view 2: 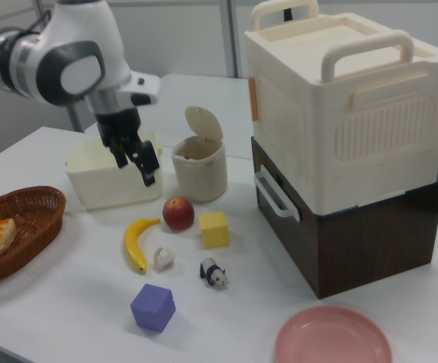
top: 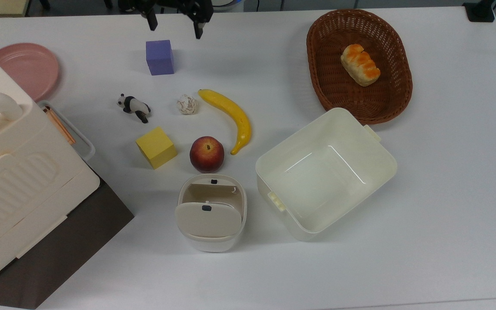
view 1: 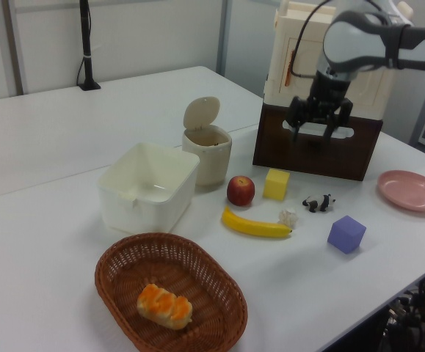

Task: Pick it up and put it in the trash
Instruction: 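Move the open gripper down over the small white object beside the banana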

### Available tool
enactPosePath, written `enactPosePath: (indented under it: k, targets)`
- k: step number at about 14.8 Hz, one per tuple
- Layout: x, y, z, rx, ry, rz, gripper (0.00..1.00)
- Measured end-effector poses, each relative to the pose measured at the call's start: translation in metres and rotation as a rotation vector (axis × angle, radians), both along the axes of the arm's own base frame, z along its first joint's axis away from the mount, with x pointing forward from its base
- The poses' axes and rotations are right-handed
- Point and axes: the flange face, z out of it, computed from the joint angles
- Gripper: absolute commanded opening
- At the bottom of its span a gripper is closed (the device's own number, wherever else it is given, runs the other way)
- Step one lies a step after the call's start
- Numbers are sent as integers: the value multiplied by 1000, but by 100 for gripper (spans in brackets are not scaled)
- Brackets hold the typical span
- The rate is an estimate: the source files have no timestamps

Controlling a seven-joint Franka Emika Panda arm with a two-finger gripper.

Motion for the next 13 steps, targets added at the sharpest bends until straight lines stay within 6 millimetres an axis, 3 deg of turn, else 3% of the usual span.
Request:
enactPosePath:
  k: [6,13]
  targets:
    - [-6,-31,-37,13,35,-108,100]
    - [18,-19,-98,-38,39,-105,100]
